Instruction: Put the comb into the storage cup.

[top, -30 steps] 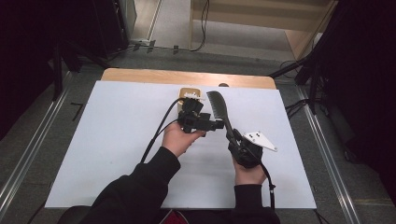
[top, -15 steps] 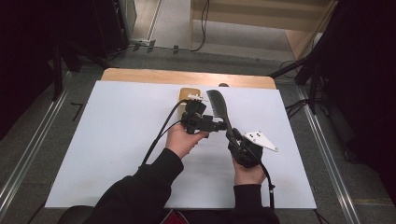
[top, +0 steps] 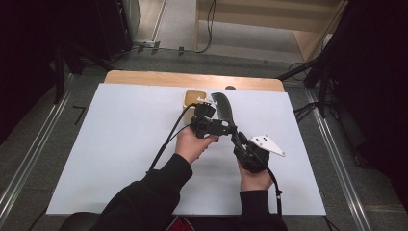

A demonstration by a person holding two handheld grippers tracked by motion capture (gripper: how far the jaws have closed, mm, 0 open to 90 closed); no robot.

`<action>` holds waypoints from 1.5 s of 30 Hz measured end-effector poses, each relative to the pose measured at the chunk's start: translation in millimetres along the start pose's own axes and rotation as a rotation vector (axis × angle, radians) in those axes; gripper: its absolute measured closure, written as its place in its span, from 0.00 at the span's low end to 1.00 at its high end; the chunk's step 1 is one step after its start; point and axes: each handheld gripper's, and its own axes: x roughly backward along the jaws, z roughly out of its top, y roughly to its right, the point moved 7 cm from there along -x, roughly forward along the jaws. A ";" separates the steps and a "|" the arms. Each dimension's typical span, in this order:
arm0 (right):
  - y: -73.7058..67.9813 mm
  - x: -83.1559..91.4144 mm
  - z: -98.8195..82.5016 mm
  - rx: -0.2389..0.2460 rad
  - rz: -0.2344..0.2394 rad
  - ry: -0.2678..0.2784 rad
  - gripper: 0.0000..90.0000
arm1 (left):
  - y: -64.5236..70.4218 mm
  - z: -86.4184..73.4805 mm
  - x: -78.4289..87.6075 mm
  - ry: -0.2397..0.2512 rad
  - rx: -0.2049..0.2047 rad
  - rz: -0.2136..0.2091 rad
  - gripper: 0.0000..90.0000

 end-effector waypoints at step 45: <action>-9.6 -4.7 -3.7 -0.020 0.013 0.006 0.78 | -4.0 3.5 -10.7 0.012 0.081 -0.022 0.65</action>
